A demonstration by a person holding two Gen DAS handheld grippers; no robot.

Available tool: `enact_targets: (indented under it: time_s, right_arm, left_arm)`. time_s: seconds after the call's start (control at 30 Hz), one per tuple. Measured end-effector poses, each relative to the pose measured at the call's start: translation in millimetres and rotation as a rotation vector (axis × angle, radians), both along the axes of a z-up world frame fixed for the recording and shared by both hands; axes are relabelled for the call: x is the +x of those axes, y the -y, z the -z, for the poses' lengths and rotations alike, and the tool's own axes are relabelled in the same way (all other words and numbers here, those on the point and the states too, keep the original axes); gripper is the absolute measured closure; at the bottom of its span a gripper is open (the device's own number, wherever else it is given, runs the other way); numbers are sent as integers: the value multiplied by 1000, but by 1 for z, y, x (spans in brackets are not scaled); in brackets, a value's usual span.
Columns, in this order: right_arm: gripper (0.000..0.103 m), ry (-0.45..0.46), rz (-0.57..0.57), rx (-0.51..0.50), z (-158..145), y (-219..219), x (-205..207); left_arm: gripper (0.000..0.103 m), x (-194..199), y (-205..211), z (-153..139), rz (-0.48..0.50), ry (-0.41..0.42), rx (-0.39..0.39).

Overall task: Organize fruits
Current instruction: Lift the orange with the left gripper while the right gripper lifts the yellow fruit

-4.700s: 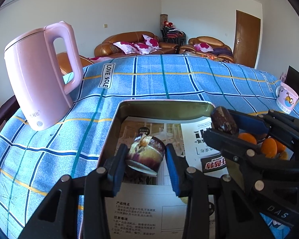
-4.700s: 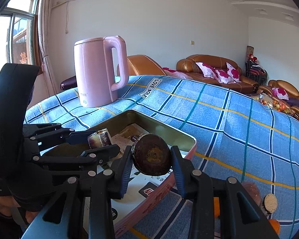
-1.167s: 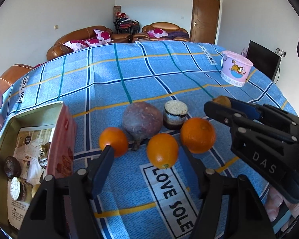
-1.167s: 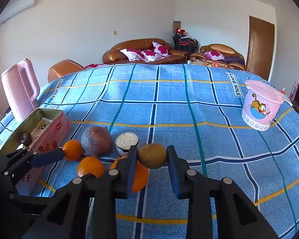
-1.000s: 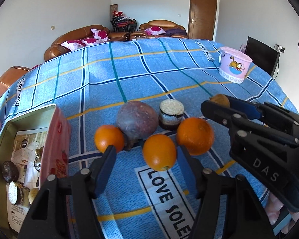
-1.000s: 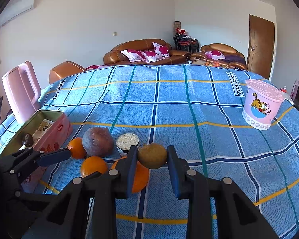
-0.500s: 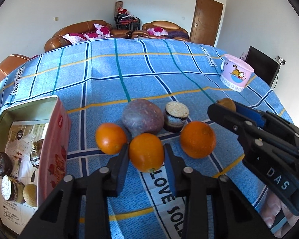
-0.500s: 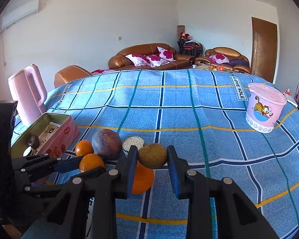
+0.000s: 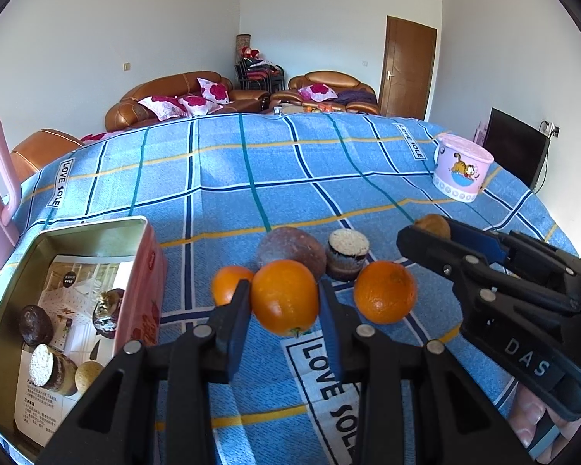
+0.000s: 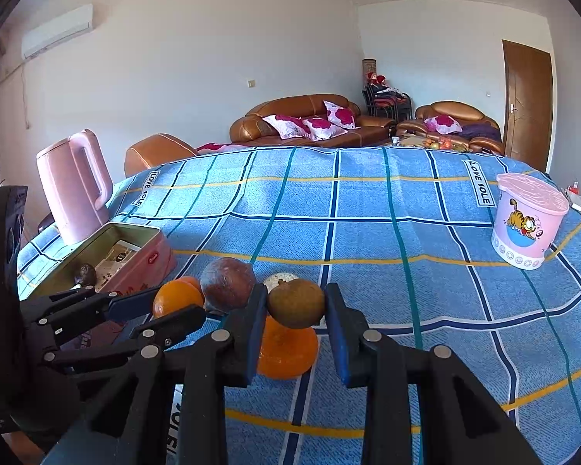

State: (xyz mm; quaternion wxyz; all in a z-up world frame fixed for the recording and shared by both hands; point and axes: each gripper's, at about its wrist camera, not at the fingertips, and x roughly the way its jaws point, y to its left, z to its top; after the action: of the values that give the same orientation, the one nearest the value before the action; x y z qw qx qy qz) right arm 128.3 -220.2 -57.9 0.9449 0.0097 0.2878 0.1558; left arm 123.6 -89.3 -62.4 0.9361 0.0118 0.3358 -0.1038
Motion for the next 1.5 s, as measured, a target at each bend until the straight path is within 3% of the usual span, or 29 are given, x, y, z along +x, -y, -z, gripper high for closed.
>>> enact_targets:
  time_s: [0.57,1.5]
  right_arm:
    - [71,59,-25,15,-6,1,-10]
    - [71,203,-63,23,-17,1,-35]
  left_arm:
    - [67,-11,-10,-7,-39,72,-35]
    - [67,-30,-9,-20,-59,199,-17]
